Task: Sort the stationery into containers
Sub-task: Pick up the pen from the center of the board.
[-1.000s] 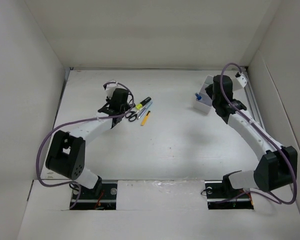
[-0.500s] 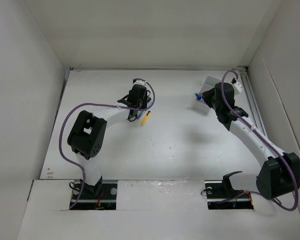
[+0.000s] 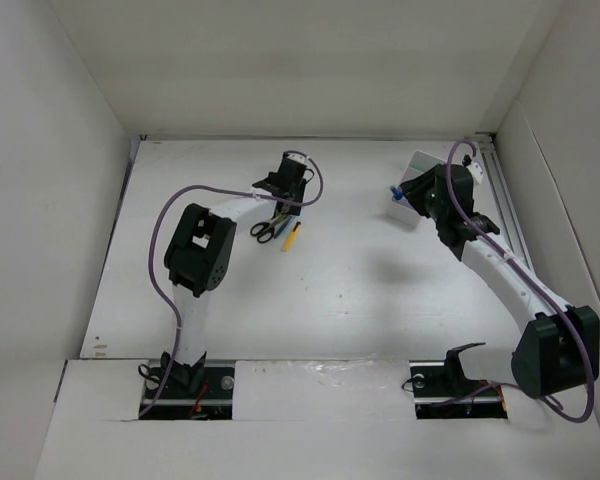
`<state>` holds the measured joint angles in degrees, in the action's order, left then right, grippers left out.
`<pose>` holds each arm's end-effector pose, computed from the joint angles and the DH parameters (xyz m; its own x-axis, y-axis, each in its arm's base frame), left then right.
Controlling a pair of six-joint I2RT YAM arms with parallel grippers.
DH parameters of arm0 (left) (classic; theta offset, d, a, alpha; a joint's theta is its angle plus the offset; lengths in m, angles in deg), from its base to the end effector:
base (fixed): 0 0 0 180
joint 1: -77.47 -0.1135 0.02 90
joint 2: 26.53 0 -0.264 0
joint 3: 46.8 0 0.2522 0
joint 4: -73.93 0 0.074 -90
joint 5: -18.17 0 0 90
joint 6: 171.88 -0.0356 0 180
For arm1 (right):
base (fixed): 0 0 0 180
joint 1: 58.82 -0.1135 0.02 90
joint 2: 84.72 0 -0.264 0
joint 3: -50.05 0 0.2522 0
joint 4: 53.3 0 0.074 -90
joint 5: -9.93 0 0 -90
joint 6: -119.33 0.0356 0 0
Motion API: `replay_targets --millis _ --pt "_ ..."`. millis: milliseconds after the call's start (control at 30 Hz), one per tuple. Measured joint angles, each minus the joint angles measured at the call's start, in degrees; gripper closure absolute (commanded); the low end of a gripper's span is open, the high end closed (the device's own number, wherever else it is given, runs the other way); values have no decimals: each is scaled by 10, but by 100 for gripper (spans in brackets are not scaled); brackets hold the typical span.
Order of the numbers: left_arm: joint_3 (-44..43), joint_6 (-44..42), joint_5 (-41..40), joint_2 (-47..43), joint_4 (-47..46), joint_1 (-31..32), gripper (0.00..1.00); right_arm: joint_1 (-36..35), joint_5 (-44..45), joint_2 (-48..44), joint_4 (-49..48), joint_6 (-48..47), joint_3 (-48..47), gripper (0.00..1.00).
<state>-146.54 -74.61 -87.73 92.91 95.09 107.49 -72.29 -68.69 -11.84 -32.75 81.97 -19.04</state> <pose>0.4110 -0.2262 0.1876 -0.6001 0.2062 -0.7729 0.2277 0.9703 0.0821 0.2867 0.0615 0.3042 -0.2858 0.7328 -0.6175 0.2861 0.6802 0.6748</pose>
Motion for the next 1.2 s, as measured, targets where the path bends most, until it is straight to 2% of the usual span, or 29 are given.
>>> replay_targets --millis 233,433,567,600,733,767,967,1033,1167,1200 --pt "-24 -14 -8 25 33 0 52 0 -14 0 0 -2 0 61" --pt "-37 -15 -11 35 36 0 61 0 -18 0 -4 -2 5 61" --pt "-38 -19 -11 36 36 0 79 0 -19 0 -7 -3 8 56" --pt "-38 -21 -12 36 35 0 88 0 -19 0 -8 -3 8 50" --pt "-36 -20 -11 36 25 0 98 0 -22 0 -9 -4 8 40" --pt "-33 -20 -11 35 19 0 100 0 -24 0 -9 -4 8 40" --pt "-15 -8 -10 18 9 0 100 4 -73 0 -10 -14 8 37" --pt "-8 0 -7 5 8 0 100 5 -91 0 -11 -17 8 40" --pt "35 23 19 -74 3 0 100 15 -152 0 -19 -23 8 41" --pt "50 29 32 -101 -8 0 100 18 -175 0 -23 -23 8 39"
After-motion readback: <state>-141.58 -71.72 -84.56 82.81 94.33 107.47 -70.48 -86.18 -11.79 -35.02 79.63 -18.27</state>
